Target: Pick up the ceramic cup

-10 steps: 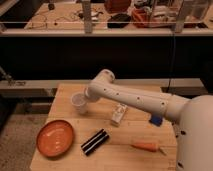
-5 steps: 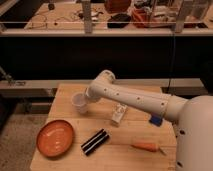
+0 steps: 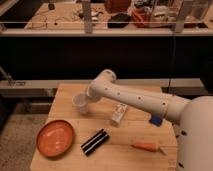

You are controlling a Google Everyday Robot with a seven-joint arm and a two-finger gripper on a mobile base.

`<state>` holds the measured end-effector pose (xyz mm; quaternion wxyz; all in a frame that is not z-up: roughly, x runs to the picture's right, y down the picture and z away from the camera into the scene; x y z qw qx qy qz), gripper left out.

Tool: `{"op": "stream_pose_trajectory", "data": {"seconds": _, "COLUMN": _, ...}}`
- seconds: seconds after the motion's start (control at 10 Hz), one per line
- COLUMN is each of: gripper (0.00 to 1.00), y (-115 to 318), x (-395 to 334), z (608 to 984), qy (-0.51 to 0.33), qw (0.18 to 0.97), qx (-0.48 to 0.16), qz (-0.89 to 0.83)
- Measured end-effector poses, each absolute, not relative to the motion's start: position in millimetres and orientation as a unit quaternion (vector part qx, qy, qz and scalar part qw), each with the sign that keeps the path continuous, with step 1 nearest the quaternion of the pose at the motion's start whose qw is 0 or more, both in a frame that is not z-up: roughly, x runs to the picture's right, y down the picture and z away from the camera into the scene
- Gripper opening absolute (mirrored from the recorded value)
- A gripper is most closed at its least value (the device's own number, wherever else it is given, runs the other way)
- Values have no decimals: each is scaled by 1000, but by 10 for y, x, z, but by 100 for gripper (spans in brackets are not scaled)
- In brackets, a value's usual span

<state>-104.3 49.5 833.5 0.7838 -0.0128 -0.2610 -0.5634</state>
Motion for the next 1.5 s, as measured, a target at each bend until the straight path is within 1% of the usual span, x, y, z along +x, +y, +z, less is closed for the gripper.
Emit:
{"op": "stream_pose_trajectory", "data": {"seconds": 0.1, "gripper": 16, "y": 499, "x": -1033, "z": 8330, "qy": -262, "qw": 783, "qx": -13, "qz": -564}}
{"op": "stream_pose_trajectory", "data": {"seconds": 0.2, "gripper": 16, "y": 496, "x": -1027, "z": 8321, "qy": -263, "qw": 782, "qx": -13, "qz": -565}}
{"op": "stream_pose_trajectory", "data": {"seconds": 0.3, "gripper": 20, "y": 490, "x": -1022, "z": 8319, "qy": -263, "qw": 782, "qx": -13, "qz": -565}}
{"op": "stream_pose_trajectory", "data": {"seconds": 0.5, "gripper": 41, "y": 508, "x": -1029, "z": 8337, "qy": -266, "qw": 781, "qx": -14, "qz": -565}}
{"op": "stream_pose_trajectory", "data": {"seconds": 0.6, "gripper": 47, "y": 509, "x": -1029, "z": 8338, "qy": -267, "qw": 780, "qx": -14, "qz": -566}}
{"op": "stream_pose_trajectory", "data": {"seconds": 0.7, "gripper": 54, "y": 516, "x": -1024, "z": 8341, "qy": -270, "qw": 777, "qx": -14, "qz": -569}}
{"op": "stream_pose_trajectory", "data": {"seconds": 0.8, "gripper": 57, "y": 519, "x": -1024, "z": 8345, "qy": -270, "qw": 776, "qx": -14, "qz": -570}}
{"op": "stream_pose_trajectory", "data": {"seconds": 0.9, "gripper": 55, "y": 520, "x": -1020, "z": 8344, "qy": -271, "qw": 777, "qx": -14, "qz": -569}}
{"op": "stream_pose_trajectory", "data": {"seconds": 1.0, "gripper": 48, "y": 521, "x": -1017, "z": 8341, "qy": -271, "qw": 777, "qx": -14, "qz": -568}}
{"op": "stream_pose_trajectory", "data": {"seconds": 1.1, "gripper": 36, "y": 516, "x": -1017, "z": 8328, "qy": -272, "qw": 776, "qx": -14, "qz": -569}}
{"op": "stream_pose_trajectory", "data": {"seconds": 1.2, "gripper": 28, "y": 511, "x": -1007, "z": 8320, "qy": -272, "qw": 775, "qx": -15, "qz": -571}}
{"op": "stream_pose_trajectory", "data": {"seconds": 1.3, "gripper": 23, "y": 508, "x": -1002, "z": 8311, "qy": -273, "qw": 774, "qx": -15, "qz": -572}}
{"op": "stream_pose_trajectory", "data": {"seconds": 1.4, "gripper": 21, "y": 508, "x": -1001, "z": 8314, "qy": -274, "qw": 774, "qx": -15, "qz": -571}}
{"op": "stream_pose_trajectory", "data": {"seconds": 1.5, "gripper": 25, "y": 515, "x": -1004, "z": 8325, "qy": -275, "qw": 774, "qx": -15, "qz": -570}}
